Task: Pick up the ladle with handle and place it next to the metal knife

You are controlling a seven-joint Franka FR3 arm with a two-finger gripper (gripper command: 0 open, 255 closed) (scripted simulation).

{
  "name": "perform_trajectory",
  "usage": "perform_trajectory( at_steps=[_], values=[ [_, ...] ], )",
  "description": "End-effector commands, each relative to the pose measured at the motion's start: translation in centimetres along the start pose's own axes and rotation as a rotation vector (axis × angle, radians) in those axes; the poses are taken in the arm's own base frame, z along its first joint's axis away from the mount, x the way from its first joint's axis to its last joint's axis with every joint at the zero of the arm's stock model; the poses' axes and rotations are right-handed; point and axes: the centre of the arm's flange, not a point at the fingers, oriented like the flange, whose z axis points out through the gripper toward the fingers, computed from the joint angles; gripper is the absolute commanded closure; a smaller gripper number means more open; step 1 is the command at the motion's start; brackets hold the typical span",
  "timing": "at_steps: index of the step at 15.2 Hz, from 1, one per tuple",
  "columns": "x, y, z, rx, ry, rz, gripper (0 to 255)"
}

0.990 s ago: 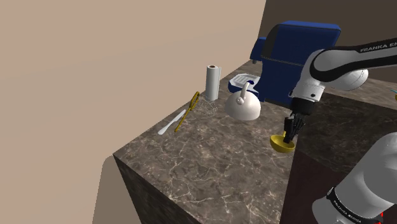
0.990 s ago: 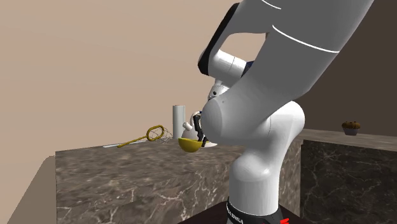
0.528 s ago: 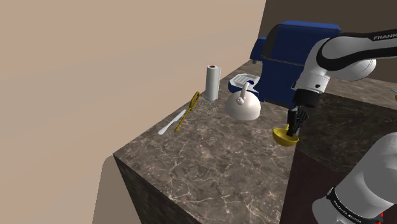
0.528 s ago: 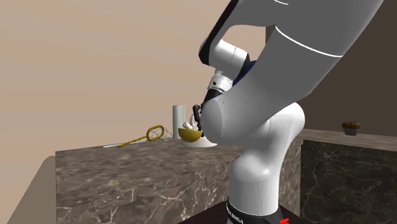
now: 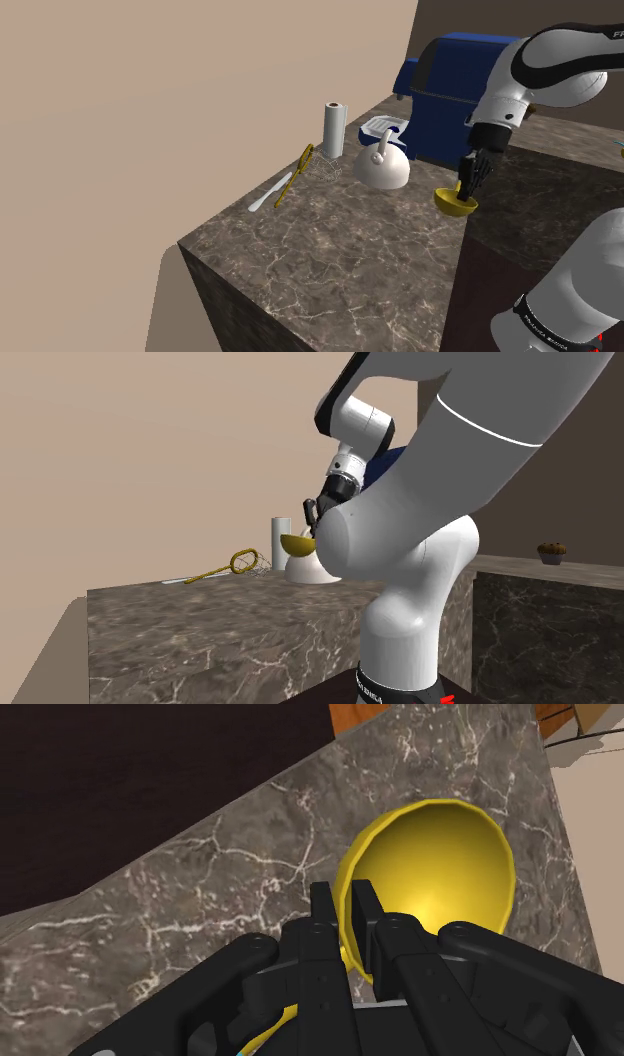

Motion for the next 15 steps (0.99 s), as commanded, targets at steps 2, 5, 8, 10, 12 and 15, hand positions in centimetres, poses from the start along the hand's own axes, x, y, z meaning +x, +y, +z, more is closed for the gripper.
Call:
perform_trajectory(
  at_steps=[2,5,8,10,12,15],
  values=[
    [2.0,-1.9,-0.1,0.000,0.000,0.000,255],
    [5.0,-4.4,0.3,0.000,0.000,0.000,255],
    [8.1,-6.9,0.8,0.000,0.000,0.000,255],
    [10.1,-8.5,1.0,0.000,0.000,0.000,255],
    [12.2,-10.1,1.3,0.000,0.000,0.000,255],
    [15.3,-12.6,1.8,0.000,0.000,0.000,255]
  ],
)
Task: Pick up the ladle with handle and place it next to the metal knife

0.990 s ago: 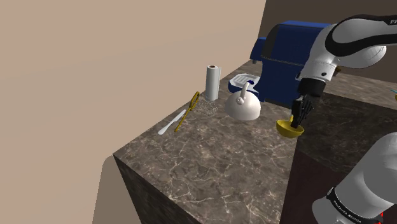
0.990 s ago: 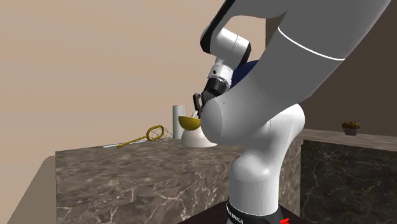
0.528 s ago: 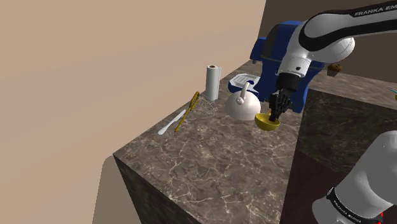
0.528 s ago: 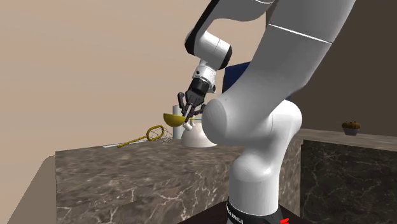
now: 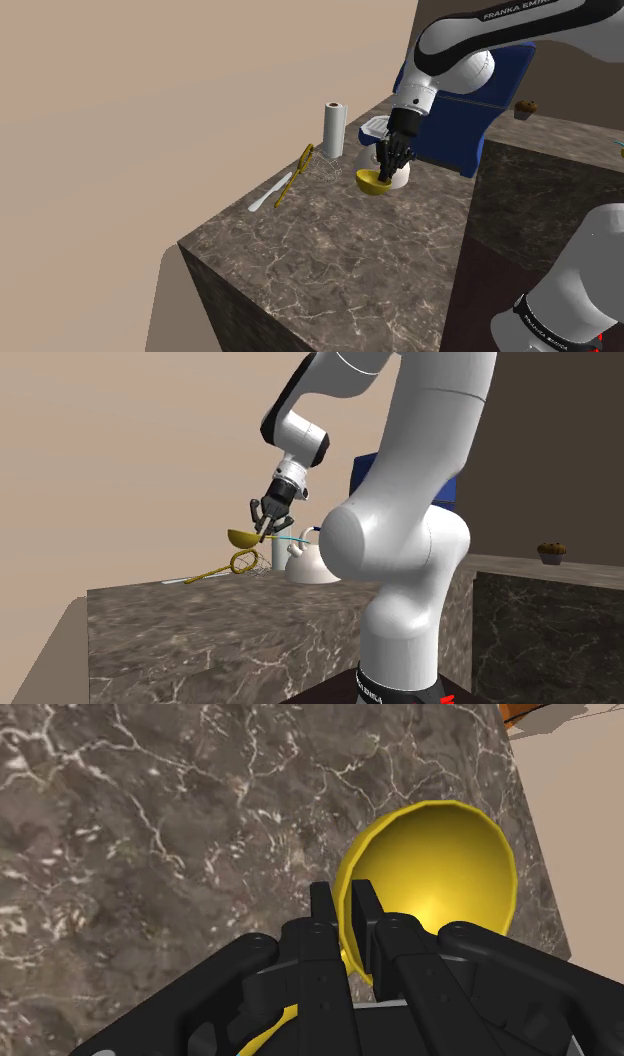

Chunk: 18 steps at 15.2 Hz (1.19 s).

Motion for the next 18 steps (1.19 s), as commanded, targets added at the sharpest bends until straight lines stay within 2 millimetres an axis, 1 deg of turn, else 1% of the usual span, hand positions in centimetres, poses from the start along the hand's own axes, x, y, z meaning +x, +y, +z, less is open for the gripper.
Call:
perform_trajectory(
  at_steps=[1,3,4,18],
  values=[
    [2.2,-1.7,0.3,0.001,0.000,0.000,255],
    [4.3,-3.4,0.6,0.001,0.000,0.000,255],
    [5.6,-4.5,0.8,0.001,0.000,0.000,255],
    [7.3,-1.1,7.2,0.001,0.000,0.000,255]
  ],
)
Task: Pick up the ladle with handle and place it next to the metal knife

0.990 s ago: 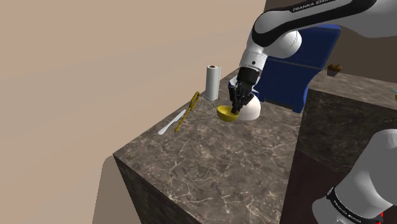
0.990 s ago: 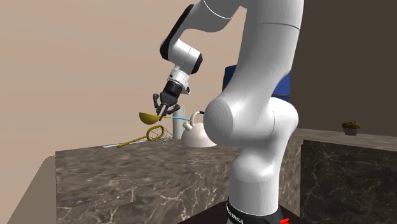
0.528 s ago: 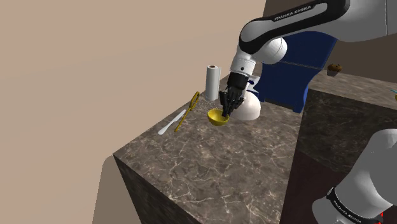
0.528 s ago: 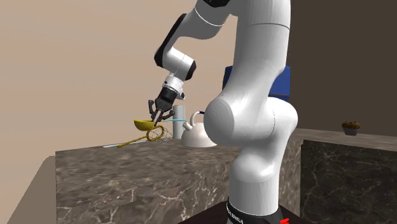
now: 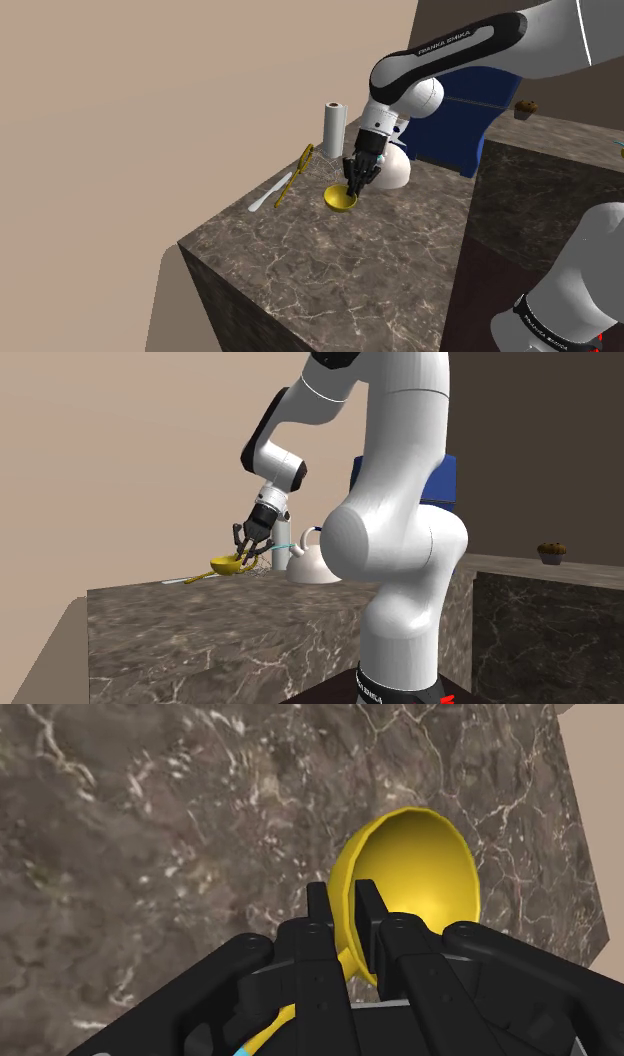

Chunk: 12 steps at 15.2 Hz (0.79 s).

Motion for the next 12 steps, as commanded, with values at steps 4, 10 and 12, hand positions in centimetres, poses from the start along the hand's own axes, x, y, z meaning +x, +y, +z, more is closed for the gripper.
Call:
perform_trajectory(
  at_steps=[4,10,12],
  values=[
    [0.8,1.2,2.3,0.000,0.001,0.002,255],
    [1.2,2.1,4.0,0.000,0.001,0.002,255],
    [1.2,2.1,4.0,0.000,0.001,0.002,255]
  ],
)
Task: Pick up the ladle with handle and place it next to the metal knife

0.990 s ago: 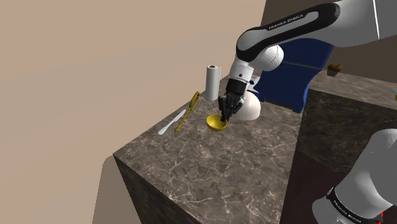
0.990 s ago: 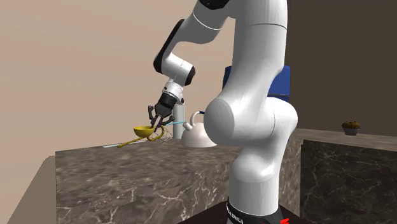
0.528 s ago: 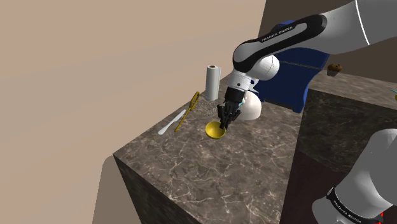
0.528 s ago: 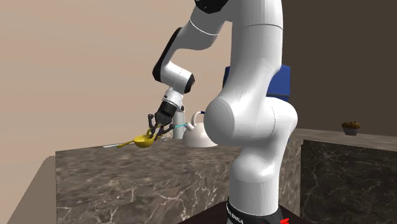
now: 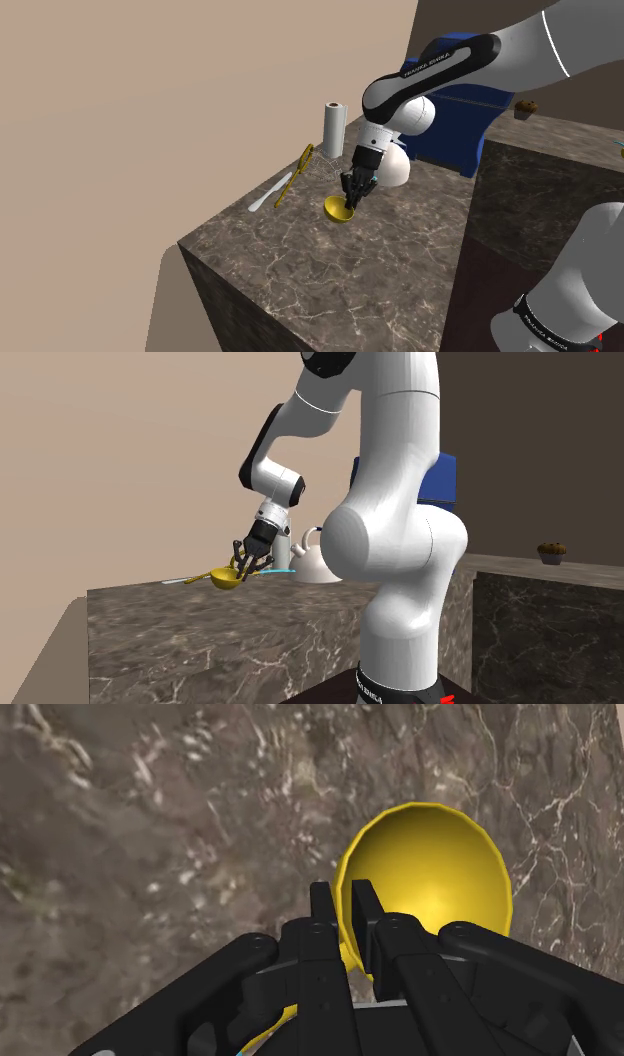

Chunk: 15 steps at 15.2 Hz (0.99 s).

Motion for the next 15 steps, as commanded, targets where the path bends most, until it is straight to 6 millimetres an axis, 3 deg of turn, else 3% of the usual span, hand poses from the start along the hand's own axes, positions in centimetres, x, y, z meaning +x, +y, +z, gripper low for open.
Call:
perform_trajectory(
  at_steps=[1,4,5,10,14,15],
  values=[
    [0.0,0.0,0.0,0.000,0.000,0.000,255],
    [0.0,0.0,0.0,0.000,0.000,0.000,255],
    [0.0,0.0,0.0,0.000,0.000,0.000,0],
    [0.0,0.0,0.0,0.000,0.000,0.000,0],
    [0.0,0.0,-5.0,0.000,0.000,0.000,0],
    [0.0,0.0,-5.0,0.000,0.000,0.000,0]
  ],
)
